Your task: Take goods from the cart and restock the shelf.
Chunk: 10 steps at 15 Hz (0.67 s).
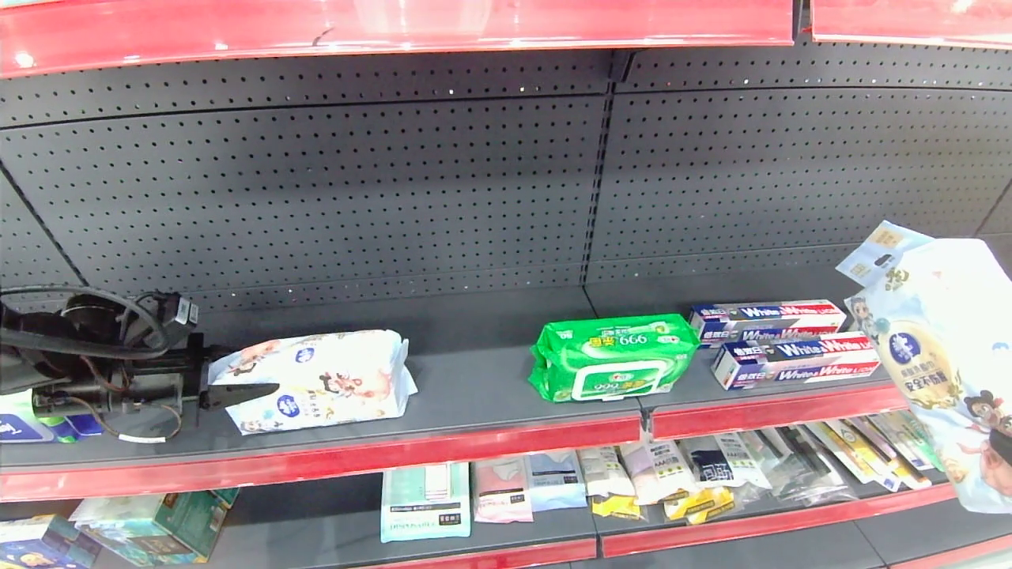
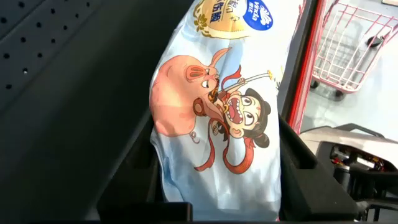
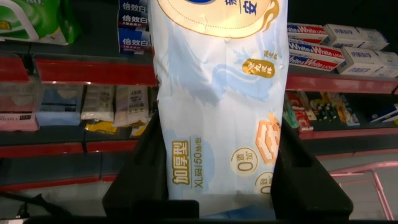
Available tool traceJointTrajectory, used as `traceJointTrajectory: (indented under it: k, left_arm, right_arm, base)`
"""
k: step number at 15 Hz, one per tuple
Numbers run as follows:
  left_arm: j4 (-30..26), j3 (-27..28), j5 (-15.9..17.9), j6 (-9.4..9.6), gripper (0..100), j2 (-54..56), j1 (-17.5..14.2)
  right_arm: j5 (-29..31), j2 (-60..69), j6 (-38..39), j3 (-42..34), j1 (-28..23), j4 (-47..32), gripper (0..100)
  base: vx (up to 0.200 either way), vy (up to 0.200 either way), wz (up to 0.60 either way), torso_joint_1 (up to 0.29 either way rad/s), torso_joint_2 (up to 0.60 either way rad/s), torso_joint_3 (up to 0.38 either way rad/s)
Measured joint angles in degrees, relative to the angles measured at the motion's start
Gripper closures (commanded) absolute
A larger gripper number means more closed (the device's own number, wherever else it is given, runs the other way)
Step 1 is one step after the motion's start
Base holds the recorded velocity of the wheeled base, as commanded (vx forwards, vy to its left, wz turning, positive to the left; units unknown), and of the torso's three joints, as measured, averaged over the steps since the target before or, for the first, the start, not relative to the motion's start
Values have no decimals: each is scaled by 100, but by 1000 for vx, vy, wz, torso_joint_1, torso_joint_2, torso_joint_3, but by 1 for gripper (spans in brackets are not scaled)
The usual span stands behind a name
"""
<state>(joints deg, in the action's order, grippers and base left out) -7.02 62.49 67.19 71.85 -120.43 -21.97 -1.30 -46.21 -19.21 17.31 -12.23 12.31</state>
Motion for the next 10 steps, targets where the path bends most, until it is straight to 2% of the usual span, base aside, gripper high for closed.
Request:
traceJointTrajectory:
  k: [2,10]
  left_arm:
    - [-6,-20,20,68,100,-35,-16]
    - [-63,-34,197,99,100,-62,-18]
  right_arm:
    - [0,-22,0,11,0,5,100]
    - [0,-76,0,73,0,6,100]
  base:
    - [0,0,0,0,0,0]
    - [0,0,0,0,0,0]
